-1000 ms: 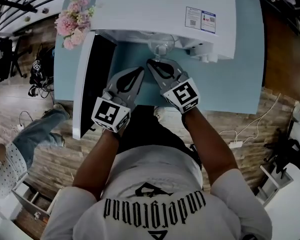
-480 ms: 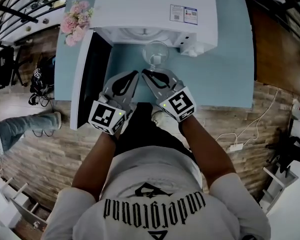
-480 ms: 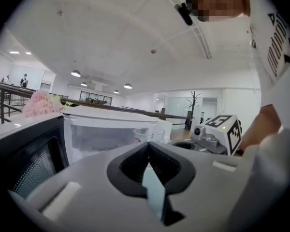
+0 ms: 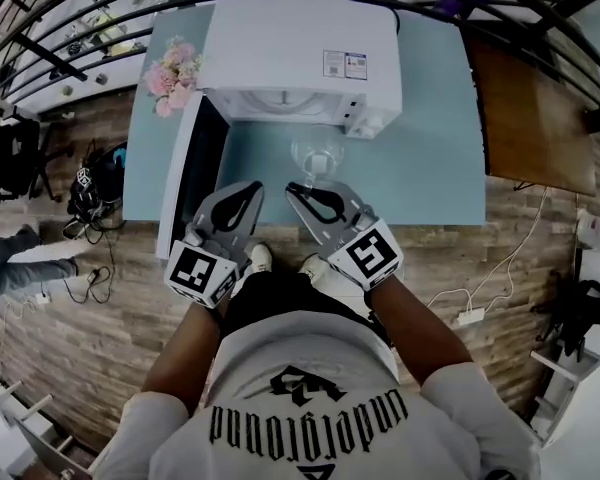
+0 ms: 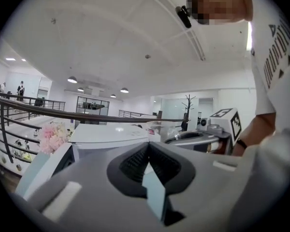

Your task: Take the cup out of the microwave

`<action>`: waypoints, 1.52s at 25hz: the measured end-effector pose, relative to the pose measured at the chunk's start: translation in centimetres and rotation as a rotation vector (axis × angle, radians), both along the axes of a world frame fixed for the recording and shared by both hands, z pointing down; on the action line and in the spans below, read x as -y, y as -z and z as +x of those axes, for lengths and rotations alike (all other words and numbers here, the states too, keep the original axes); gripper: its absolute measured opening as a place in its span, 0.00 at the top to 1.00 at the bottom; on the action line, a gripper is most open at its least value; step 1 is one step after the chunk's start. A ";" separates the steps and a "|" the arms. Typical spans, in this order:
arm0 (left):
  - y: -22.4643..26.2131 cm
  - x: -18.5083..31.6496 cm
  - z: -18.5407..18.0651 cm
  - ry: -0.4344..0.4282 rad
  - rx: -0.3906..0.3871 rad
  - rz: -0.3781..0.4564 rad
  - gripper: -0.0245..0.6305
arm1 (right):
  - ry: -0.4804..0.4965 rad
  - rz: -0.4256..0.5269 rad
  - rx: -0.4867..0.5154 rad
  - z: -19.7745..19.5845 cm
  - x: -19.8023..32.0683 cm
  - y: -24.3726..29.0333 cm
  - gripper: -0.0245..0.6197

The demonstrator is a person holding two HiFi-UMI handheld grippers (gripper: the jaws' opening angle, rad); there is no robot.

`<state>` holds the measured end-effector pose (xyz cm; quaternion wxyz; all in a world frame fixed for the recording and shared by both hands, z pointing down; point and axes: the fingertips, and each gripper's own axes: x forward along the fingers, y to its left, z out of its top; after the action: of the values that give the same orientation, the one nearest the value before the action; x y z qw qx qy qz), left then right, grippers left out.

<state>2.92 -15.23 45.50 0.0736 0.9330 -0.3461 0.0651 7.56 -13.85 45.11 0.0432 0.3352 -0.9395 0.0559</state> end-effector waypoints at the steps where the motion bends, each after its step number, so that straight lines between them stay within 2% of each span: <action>1: 0.8 -0.5 -0.2 -0.012 -0.003 0.003 0.89 | -0.002 0.006 -0.001 -0.1 -0.6 0.8 0.94; 7: 4.5 -2.8 -2.0 -0.088 -0.031 0.048 0.89 | -0.053 0.015 0.003 -2.0 -3.0 4.0 0.94; 11: 6.5 -4.6 -4.5 -0.137 -0.034 0.077 0.89 | -0.088 0.060 0.026 -4.0 -4.4 6.2 0.94; 19: 8.3 -9.5 -10.5 -0.228 -0.048 0.075 0.89 | -0.131 0.089 0.008 -8.1 -9.5 8.8 0.94; 25: 7.8 -12.2 -13.0 -0.260 -0.073 0.054 0.89 | -0.149 0.093 0.001 -9.7 -13.0 9.5 0.94; 31: 9.0 -14.3 -13.2 -0.249 -0.072 0.075 0.89 | -0.142 0.123 -0.021 -8.1 -15.7 10.9 0.94; 38: 9.8 -17.8 -9.7 -0.227 -0.068 0.081 0.89 | -0.119 0.135 -0.003 -4.7 -19.1 12.2 0.94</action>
<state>-6.74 2.54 35.68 0.0395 0.9702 -0.2377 0.0271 2.88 5.22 32.95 0.0183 0.3926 -0.9195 -0.0058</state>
